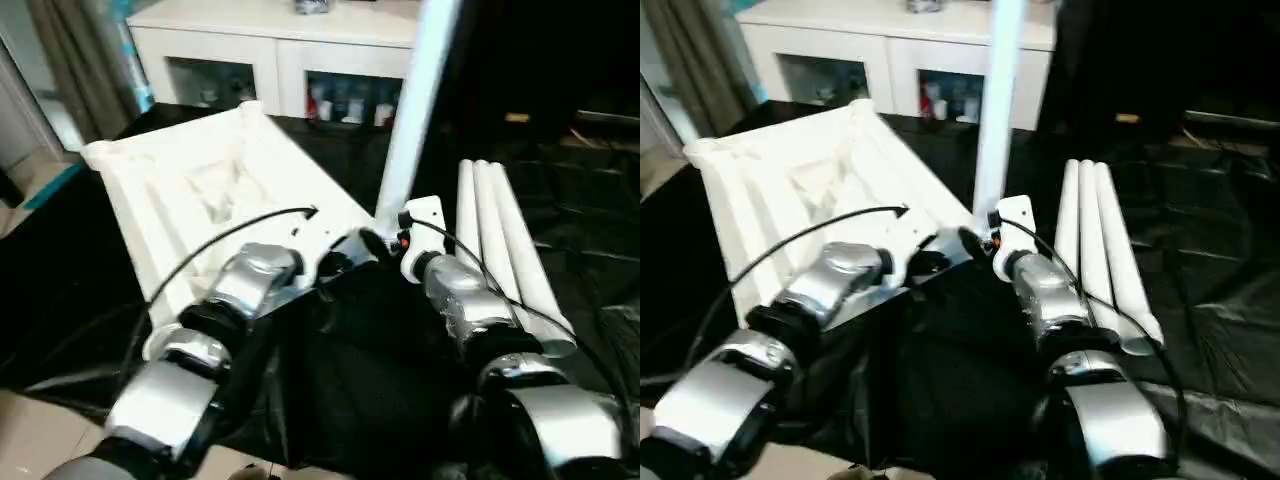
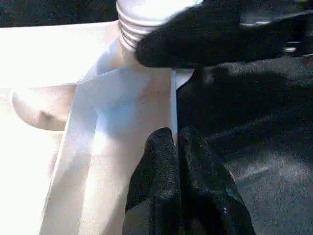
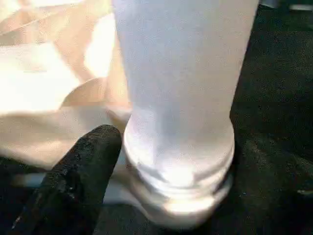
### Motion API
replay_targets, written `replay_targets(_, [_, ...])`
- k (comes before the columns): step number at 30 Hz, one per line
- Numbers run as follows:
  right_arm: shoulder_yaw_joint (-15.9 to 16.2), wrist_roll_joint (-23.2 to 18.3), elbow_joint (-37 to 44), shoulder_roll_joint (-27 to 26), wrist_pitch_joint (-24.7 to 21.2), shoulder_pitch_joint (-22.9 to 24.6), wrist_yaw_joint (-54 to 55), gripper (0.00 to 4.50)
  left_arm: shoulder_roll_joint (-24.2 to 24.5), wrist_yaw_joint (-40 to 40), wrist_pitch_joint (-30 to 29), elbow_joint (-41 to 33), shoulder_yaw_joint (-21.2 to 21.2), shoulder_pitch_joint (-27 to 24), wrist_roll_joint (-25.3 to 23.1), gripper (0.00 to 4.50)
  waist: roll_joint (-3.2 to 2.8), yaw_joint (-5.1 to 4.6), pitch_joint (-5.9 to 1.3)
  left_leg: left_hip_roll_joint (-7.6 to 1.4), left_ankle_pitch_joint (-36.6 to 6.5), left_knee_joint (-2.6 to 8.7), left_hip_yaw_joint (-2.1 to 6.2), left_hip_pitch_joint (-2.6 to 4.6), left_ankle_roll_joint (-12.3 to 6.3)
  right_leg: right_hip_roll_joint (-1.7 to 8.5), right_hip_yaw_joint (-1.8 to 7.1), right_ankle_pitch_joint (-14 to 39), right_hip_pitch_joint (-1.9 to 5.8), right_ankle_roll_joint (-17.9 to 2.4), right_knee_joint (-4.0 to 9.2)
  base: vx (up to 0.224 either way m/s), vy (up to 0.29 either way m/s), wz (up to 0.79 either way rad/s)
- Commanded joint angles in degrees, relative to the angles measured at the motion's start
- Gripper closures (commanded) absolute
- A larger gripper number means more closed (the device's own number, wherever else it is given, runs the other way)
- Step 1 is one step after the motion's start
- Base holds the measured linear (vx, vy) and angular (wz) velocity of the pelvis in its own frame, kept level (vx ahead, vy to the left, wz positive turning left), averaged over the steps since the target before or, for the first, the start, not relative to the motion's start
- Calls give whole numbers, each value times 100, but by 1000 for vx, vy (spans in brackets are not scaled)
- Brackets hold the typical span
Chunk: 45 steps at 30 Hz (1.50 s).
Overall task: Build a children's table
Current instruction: Rotate leg to tighten
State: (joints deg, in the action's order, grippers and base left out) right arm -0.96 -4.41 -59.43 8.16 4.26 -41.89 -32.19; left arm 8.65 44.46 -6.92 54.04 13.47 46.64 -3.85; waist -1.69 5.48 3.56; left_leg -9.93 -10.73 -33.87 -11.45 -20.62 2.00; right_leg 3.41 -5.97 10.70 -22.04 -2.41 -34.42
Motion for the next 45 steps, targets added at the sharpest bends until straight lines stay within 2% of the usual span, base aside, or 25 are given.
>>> replay_targets(1, [319, 37, 228, 35, 25, 117, -855, 76, 207, 456, 187, -209, -20, -149, 73, 450, 52, 83, -413, -423, -915, 359, 228, -5, -502, 703, 387, 1420, 296, -1043, 458, 0, 0, 0])
replay_targets(3, [355, 7, 361, 210, 22, 182, -1250, 76, 360, 835, 327, -376, 19, -257, 125, 450, 43, 74, -425, -437, -833, 351, 218, 5, -555, 681, 385, 1184, 275, -1123, 426, 0, 0, 0])
replay_targets(5, [325, -83, 552, 530, -8, 239, -1847, 76, 670, 1623, 388, -753, 125, -485, 287, 450, 44, 88, -469, -451, -515, 315, 220, -37, -654, 680, 379, 614, 282, -1291, 320, 0, 0, 0])
replay_targets(8, [316, -135, 629, 669, -26, 246, -2079, 76, 841, 1908, 381, -888, 227, -578, 277, 450, 26, 135, -489, -453, -385, 276, 196, -32, -786, 656, 384, 201, 238, -1396, 266, 0, 0, 0])
replay_targets(10, [330, -161, 686, 757, -29, 254, -2252, 76, 935, 2070, 366, -962, 267, -631, 274, 450, 7, 169, -479, -470, -474, 268, 192, -16, -761, 666, 390, 230, 198, -1431, 274, 0, 0, 0])
replay_targets(12, [362, -184, 823, 880, -43, 301, -2606, 76, 1071, 2378, 365, -1173, 270, -758, 307, 450, 4, 198, -464, -484, -554, 279, 204, -42, -705, 677, 386, 367, 216, -1398, 279, 0, 0, 0])
replay_targets(14, [362, -176, 838, 892, -58, 305, -2668, 76, 1093, 2420, 345, -1224, 271, -783, 307, 450, 11, 217, -458, -487, -643, 289, 205, -31, -647, 673, 389, 537, 208, -1344, 289, 0, 0, 0])
replay_targets(15, [354, -201, 829, 883, -91, 295, -2731, 90, 1124, 2430, 307, -1288, 272, -817, 315, 450, 3, 234, -457, -488, -693, 290, 202, -12, -587, 671, 393, 640, 192, -1323, 304, 0, 0, 0])
replay_targets(18, [323, -274, 828, 831, -141, 276, -2835, 110, 1140, 2426, 281, -1320, 278, -834, 317, 450, 19, 260, -449, -471, -744, 291, 200, -16, -504, 680, 402, 841, 196, -1259, 329, 0, 0, 0])
replay_targets(25, [341, -308, 929, 749, -288, 340, -3011, 162, 1132, 2316, 212, -1348, 244, -857, 275, 450, 20, 266, -476, -461, -487, 269, 206, -39, -594, 666, 390, 505, 209, -1283, 276, 0, 0, 0])
replay_targets(29, [312, -108, 679, 698, -216, 331, -2331, 173, 953, 1617, 55, -1019, 131, -687, 136, 450, 19, 264, -461, -460, -583, 277, 202, -29, -545, 662, 388, 663, 193, -1260, 306, 0, 0, 0])
replay_targets(30, [253, -16, 471, 642, -182, 269, -1776, 175, 828, 1240, -57, -845, 62, -580, 92, 450, 20, 251, -445, -460, -687, 291, 202, -11, -464, 665, 394, 881, 179, -1221, 344, 0, 0, 0])
replay_targets(31, [156, 53, 234, 551, -169, 202, -1086, 176, 636, 710, -179, -612, -38, -422, 53, 450, 33, 224, -429, -436, -898, 310, 214, 24, -281, 685, 394, 1354, 186, -1151, 406, 0, 0, 0])
replay_targets(33, [96, 52, 135, 486, -199, 181, -802, 177, 501, 359, -321, -464, -118, -313, 51, 450, 38, 220, -424, -429, -953, 323, 225, 14, -209, 688, 390, 1572, 204, -1073, 427, 0, 0, 0])
replay_targets(35, [32, 52, 30, 343, -269, 170, -386, 178, 221, -352, -645, -159, -309, -83, 103, 450, 53, 216, -411, -420, -989, 323, 215, 24, -215, 681, 401, 1657, 196, -1011, 457, 0, 0, 0])
replay_targets(36, [-91, -17, -89, 200, -402, 115, 81, 178, 14, -722, -725, 10, -407, 58, 155, 450, -5, 231, -406, -413, -1073, 318, 216, 64, -212, 683, 407, 1749, 167, -992, 479, 0, 0, 0])
replay_targets(37, [-244, -91, -249, 4, -495, 30, 753, 178, -272, -1078, -730, 175, -492, 220, 224, 450, 32, 200, -402, -397, -1062, 333, 219, 36, -203, 669, 401, 1769, 200, -987, 495, 0, 0, 0])
replay_targets(39, [-281, -110, -288, -42, -514, 8, 911, 178, -339, -1150, -723, 208, -507, 255, 239, 450, 35, 204, -420, -415, -1072, 343, 235, 62, -154, 681, 402, 1732, 195, -970, 489, 0, 0, 0])
replay_targets(40, [-376, -161, -448, -212, -520, -92, 1376, 178, -545, -1322, -597, 351, -469, 375, 202, 450, -21, 205, -429, -416, -1055, 335, 231, 48, -173, 681, 408, 1550, 198, -984, 486, 0, 0, 0])
replay_targets(41, [-296, -78, -493, -332, -411, -156, 1461, 178, -651, -1339, -422, 420, -345, 418, 97, 450, -113, 217, -444, -401, -1026, 322, 251, 41, -189, 687, 409, 1359, 195, -1035, 453, 0, 0, 0])
replay_targets(42, [-255, -78, -477, -449, -299, -179, 1308, 178, -717, -1315, -254, 439, -220, 430, -5, 450, -38, 201, -442, -384, -1032, 320, 227, 24, -257, 669, 401, 1224, 218, -1022, 467, 0, 0, 0])
replay_targets(43, [-296, -129, -442, -504, -264, -168, 1237, 143, -726, -1267, -123, 417, -116, 411, -92, 450, -59, 230, -450, -371, -950, 306, 230, 7, -347, 686, 401, 1149, 241, -1023, 451, 0, 0, 0])
replay_targets(44, [-296, -129, -442, -504, -264, -168, 1237, 143, -726, -1267, -123, 417, -116, 411, -92, 450, -59, 230, -450, -371, -950, 306, 230, 7, -347, 686, 401, 1149, 241, -1023, 451, 0, 0, 0])
replay_targets(45, [-445, -308, -360, -575, -253, -144, 1044, 122, -701, -1198, -30, 399, 50, 372, -239, 450, -71, 240, -459, -372, -872, 296, 227, -7, -413, 686, 396, 1106, 246, -1017, 443, 0, 0, 0])
